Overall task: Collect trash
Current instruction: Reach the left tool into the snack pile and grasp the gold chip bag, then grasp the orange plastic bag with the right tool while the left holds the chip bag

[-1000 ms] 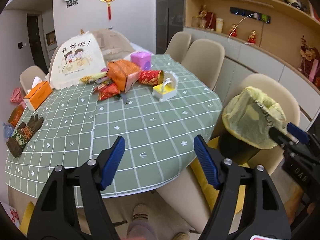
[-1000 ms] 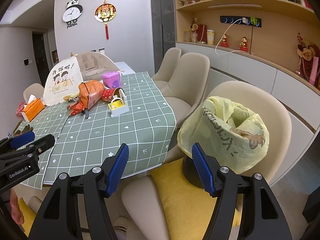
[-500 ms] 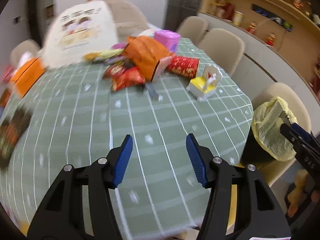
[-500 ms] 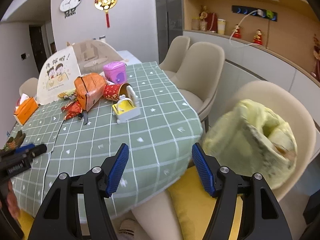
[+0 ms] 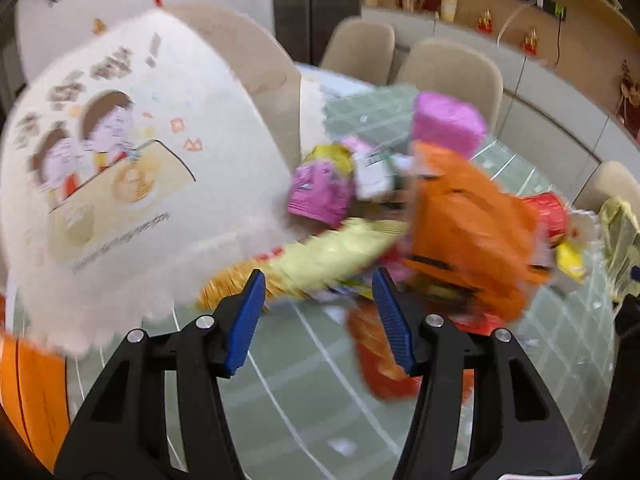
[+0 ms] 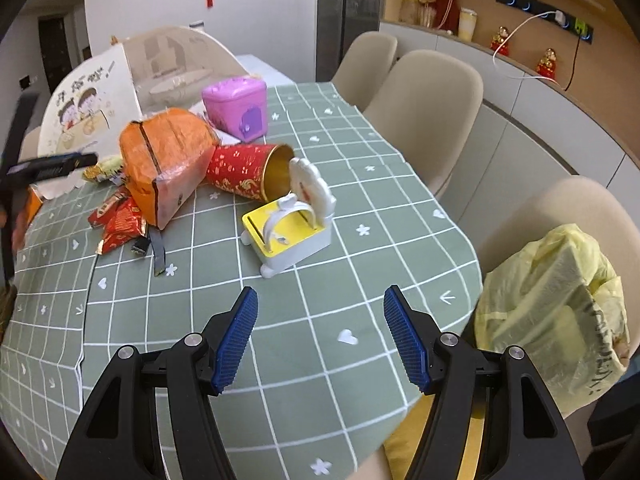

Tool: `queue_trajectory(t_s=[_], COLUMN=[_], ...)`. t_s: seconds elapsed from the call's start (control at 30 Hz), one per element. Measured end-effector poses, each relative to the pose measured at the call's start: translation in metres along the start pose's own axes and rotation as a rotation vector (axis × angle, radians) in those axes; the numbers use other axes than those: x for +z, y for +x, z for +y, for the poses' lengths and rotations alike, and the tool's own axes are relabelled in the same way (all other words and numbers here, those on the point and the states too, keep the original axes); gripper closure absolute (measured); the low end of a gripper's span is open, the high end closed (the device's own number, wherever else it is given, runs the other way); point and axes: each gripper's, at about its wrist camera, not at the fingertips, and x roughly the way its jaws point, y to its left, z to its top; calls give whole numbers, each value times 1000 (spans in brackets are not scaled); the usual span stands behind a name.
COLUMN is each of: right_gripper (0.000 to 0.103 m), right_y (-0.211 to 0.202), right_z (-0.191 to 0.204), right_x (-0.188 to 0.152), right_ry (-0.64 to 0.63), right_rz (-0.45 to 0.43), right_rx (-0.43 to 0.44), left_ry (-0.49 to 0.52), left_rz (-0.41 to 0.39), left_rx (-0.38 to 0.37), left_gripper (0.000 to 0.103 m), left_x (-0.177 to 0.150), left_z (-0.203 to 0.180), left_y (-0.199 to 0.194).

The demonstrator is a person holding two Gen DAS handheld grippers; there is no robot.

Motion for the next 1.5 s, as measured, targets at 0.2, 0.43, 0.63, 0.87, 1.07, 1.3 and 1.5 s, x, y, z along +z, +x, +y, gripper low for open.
queue_trajectory(t_s=[0.2, 0.43, 0.63, 0.87, 1.07, 1.3, 1.5], right_gripper=[41, 41, 41, 41, 41, 41, 41], right_y=[16, 25, 33, 50, 55, 55, 48], right_z=[5, 14, 40, 58, 56, 35, 11], right_x=[12, 44, 76, 108, 123, 119, 101], right_ry=[-40, -76, -176, -206, -154, -98, 1], right_rz=[29, 9, 10, 10, -7, -2, 8], right_rx=[-15, 25, 105, 135, 117, 51, -1], left_ry=[157, 16, -201, -191, -175, -130, -140], left_rz=[143, 163, 176, 160, 168, 224, 212], left_rx=[-34, -55, -82, -81, -111, -248, -325], left_gripper=[50, 73, 77, 77, 77, 77, 77], left_x=[13, 10, -12, -30, -29, -15, -15], left_z=[10, -7, -28, -65, -74, -94, -103], left_y=[43, 28, -4, -40, -37, -22, -24])
